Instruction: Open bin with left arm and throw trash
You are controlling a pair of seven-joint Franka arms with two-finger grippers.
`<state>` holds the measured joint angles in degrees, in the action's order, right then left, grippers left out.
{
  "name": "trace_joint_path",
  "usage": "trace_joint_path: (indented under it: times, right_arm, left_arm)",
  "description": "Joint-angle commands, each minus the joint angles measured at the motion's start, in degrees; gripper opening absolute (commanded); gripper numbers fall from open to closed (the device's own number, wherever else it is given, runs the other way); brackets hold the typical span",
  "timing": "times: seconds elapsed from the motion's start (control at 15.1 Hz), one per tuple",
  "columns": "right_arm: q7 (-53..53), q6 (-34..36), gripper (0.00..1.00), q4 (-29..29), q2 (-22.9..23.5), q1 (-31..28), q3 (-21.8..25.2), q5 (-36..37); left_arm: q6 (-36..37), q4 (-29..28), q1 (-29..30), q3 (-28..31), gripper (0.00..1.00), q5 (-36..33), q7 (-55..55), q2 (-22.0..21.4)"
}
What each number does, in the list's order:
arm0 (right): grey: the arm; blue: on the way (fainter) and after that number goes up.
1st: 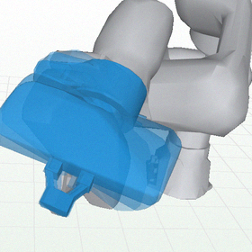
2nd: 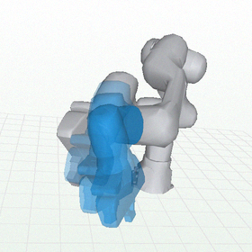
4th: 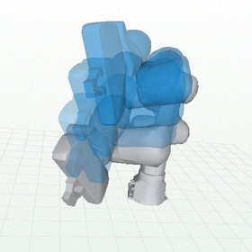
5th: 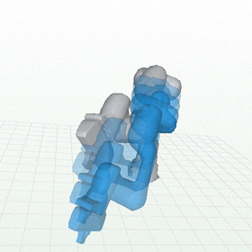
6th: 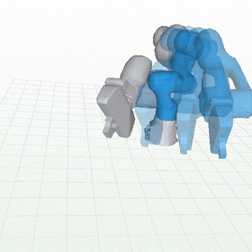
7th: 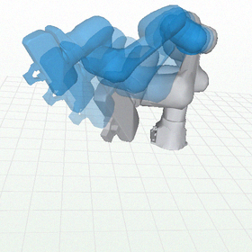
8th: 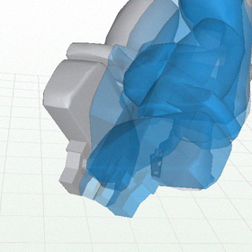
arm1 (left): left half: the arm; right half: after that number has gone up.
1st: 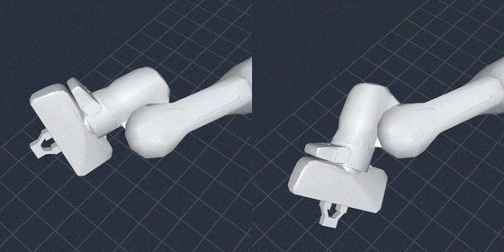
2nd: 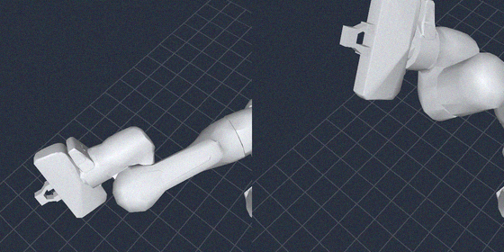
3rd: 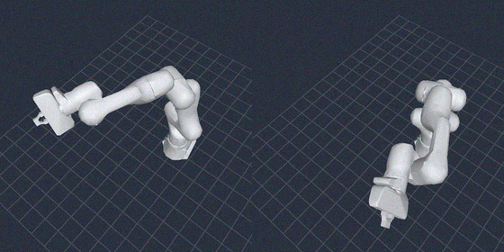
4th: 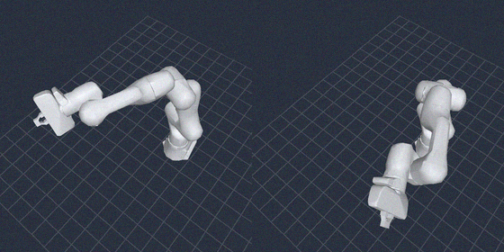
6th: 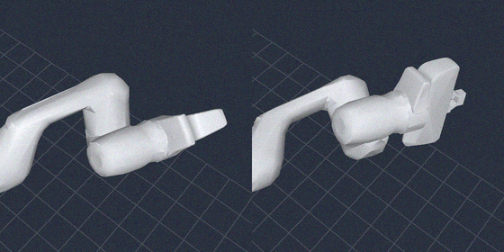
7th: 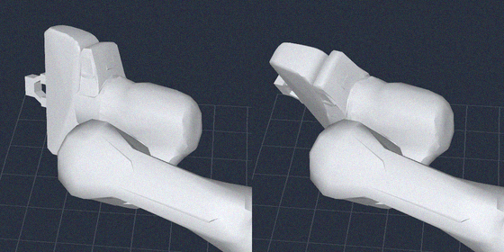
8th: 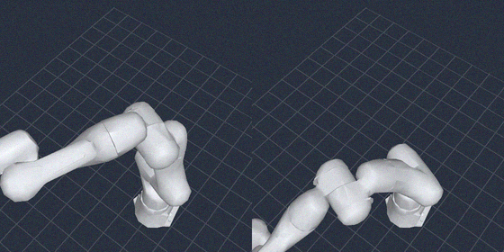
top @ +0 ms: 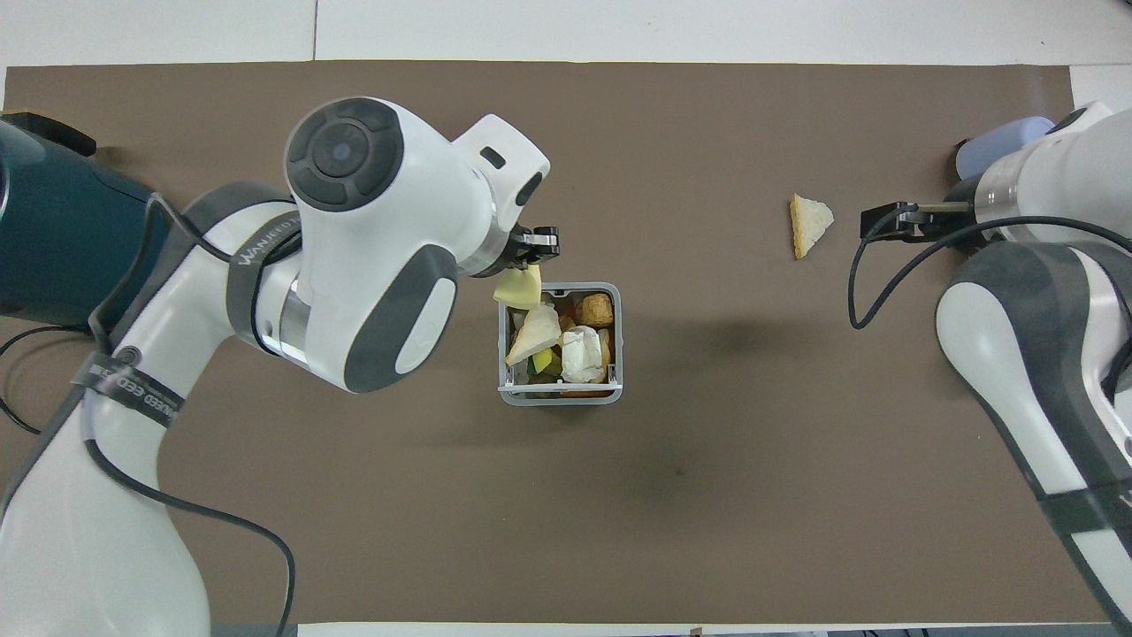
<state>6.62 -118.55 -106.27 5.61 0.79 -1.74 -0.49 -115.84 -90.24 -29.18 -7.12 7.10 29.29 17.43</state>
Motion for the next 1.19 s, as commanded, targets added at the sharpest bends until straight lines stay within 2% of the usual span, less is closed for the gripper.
trace_joint_path:
  times: [0.0,0.4,0.6,0.79,0.93,0.99,1.06,1.12]
  right_arm:
    - [-0.1,-6.7,1.00,0.3,5.3,-1.1,-0.7,0.8]
    - [0.3,-18.2,1.00,-0.5,15.6,0.0,-0.7,0.8]
    - [0.7,-19.8,1.00,-2.7,16.2,0.3,-0.8,0.8]
    - [5.0,-29.4,1.00,-8.7,16.0,1.6,-1.1,0.8]
    - [5.1,-30.0,0.99,-9.5,15.9,2.0,-1.0,0.8]
    - [5.0,-30.0,0.87,-9.7,15.7,2.0,-1.0,0.8]
    - [4.9,-29.9,0.58,-9.8,15.7,2.1,-0.9,0.8]
    - [4.5,-29.9,0.15,-9.8,15.7,2.1,-0.9,0.8]
  left_arm:
    - [-3.2,-4.1,-1.8,1.1,0.00,1.3,-0.1,-1.3]
    - [-8.4,-13.9,-2.8,1.0,0.00,1.2,-1.1,-4.7]
    - [-8.9,-15.1,-3.9,1.0,0.00,1.2,-1.1,-4.9]
    - [-11.0,-17.4,-4.4,1.0,0.00,1.2,-1.2,-5.0]
    - [-11.9,-18.6,-5.8,1.1,0.00,1.1,-1.3,-4.9]
    - [-12.6,-19.0,-5.8,1.1,0.00,1.0,-1.3,-4.6]
    - [-12.9,-19.0,-5.8,1.1,0.00,1.0,-1.3,-4.4]
    - [-12.9,-19.0,-5.8,1.1,0.00,0.9,-1.3,-4.5]
